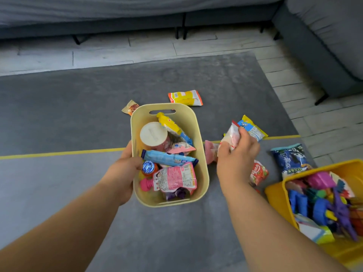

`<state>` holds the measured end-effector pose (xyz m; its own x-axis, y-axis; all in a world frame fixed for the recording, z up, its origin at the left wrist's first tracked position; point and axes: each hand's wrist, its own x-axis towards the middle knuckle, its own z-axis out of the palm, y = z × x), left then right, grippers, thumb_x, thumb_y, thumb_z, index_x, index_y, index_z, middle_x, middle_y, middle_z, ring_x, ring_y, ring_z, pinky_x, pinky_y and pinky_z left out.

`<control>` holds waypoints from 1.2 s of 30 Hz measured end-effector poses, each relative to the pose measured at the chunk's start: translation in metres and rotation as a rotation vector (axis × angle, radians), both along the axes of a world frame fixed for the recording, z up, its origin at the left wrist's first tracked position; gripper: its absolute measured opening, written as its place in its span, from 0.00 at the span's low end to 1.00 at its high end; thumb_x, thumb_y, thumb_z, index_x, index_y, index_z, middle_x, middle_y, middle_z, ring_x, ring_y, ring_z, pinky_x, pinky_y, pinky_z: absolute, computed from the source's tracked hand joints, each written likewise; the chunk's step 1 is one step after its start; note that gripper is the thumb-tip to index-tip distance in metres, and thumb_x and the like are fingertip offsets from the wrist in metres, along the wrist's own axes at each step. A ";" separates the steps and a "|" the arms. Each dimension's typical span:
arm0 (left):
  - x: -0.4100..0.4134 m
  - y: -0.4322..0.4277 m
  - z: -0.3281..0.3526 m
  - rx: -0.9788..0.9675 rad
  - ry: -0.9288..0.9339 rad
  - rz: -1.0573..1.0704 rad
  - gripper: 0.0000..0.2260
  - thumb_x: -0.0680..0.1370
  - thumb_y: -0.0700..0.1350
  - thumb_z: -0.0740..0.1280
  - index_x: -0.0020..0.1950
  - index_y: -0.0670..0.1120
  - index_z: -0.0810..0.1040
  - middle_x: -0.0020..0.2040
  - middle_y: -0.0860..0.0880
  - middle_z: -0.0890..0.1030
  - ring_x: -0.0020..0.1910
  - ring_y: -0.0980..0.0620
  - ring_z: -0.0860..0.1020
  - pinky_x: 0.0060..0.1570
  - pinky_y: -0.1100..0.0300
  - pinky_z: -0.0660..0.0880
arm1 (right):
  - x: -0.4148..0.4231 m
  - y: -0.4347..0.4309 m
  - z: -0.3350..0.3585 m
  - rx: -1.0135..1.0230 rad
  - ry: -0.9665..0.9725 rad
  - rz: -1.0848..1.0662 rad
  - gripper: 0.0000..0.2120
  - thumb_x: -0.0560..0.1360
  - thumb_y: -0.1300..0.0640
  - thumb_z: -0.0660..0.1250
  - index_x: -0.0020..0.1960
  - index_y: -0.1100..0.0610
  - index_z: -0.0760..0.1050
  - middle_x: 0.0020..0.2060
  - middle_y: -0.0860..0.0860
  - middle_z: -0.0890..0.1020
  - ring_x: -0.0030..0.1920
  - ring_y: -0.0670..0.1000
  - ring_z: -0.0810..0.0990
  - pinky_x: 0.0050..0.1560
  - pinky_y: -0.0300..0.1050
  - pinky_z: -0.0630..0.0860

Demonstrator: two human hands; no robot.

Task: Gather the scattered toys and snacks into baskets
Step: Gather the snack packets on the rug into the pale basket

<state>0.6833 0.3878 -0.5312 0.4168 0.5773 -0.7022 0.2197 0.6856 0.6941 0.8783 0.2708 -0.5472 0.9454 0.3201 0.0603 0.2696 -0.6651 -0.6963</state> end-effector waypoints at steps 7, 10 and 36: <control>0.003 -0.003 0.005 0.039 0.037 0.014 0.34 0.74 0.28 0.53 0.68 0.61 0.72 0.51 0.46 0.86 0.47 0.40 0.85 0.47 0.40 0.81 | -0.076 0.040 0.038 -0.064 -0.121 0.534 0.23 0.73 0.54 0.66 0.67 0.48 0.67 0.66 0.51 0.64 0.62 0.53 0.71 0.56 0.47 0.74; 0.003 -0.004 0.006 0.039 0.028 0.052 0.29 0.76 0.31 0.55 0.67 0.59 0.75 0.50 0.46 0.86 0.44 0.44 0.85 0.40 0.51 0.80 | -0.095 0.061 0.032 -0.088 -0.105 0.619 0.22 0.74 0.53 0.64 0.67 0.47 0.66 0.65 0.50 0.64 0.63 0.53 0.70 0.54 0.49 0.76; 0.017 0.001 0.006 -0.002 0.120 0.041 0.24 0.78 0.34 0.59 0.63 0.61 0.76 0.47 0.44 0.86 0.43 0.40 0.85 0.41 0.46 0.82 | -0.030 0.102 0.035 0.096 -0.257 0.463 0.16 0.77 0.54 0.62 0.65 0.54 0.72 0.61 0.54 0.74 0.58 0.56 0.73 0.54 0.47 0.69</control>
